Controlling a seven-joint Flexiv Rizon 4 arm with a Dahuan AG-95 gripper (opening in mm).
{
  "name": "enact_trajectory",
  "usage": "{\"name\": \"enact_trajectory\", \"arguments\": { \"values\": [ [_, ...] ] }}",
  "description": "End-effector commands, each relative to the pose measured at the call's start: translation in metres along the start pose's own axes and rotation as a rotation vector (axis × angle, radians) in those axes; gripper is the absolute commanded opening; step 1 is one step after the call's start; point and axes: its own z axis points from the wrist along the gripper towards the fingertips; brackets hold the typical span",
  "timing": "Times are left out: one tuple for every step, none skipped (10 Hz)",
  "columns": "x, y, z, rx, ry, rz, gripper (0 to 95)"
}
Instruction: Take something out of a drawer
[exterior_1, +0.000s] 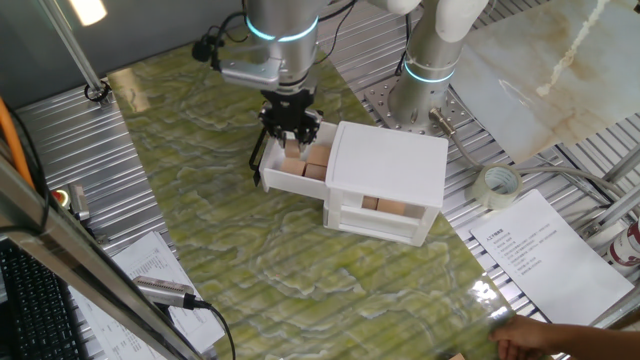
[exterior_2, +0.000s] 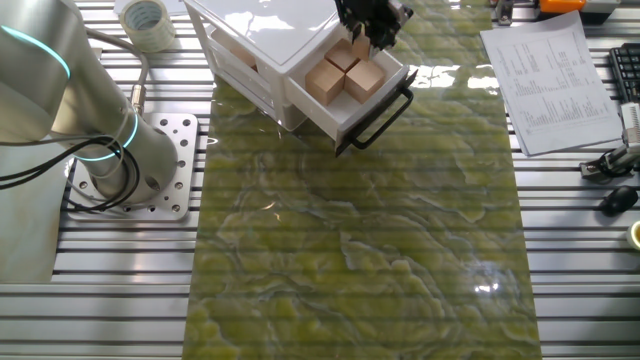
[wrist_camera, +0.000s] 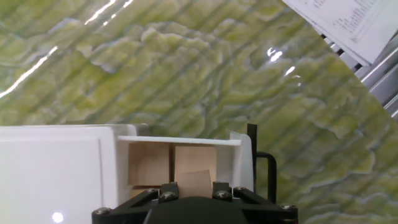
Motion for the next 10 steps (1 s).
{"name": "enact_trajectory", "arguments": {
  "values": [
    [0.002, 0.001, -0.001, -0.002, -0.015, 0.266, 0.0],
    [0.002, 0.001, -0.001, -0.005, -0.015, 0.291, 0.0],
    [0.002, 0.001, -0.001, -0.007, -0.012, 0.313, 0.0],
    [0.002, 0.001, -0.001, -0.007, -0.012, 0.310, 0.0],
    [0.003, -0.001, 0.000, -0.006, -0.011, 0.294, 0.0],
    [0.003, -0.005, 0.000, -0.004, -0.010, 0.285, 0.0],
    [0.003, -0.012, 0.001, 0.000, -0.004, 0.282, 0.0],
    [0.001, -0.016, 0.002, -0.002, -0.005, 0.299, 0.0],
    [-0.002, -0.018, 0.001, -0.005, -0.010, 0.309, 0.0],
    [-0.008, -0.019, 0.000, -0.007, -0.011, 0.318, 0.0]
  ]
}}
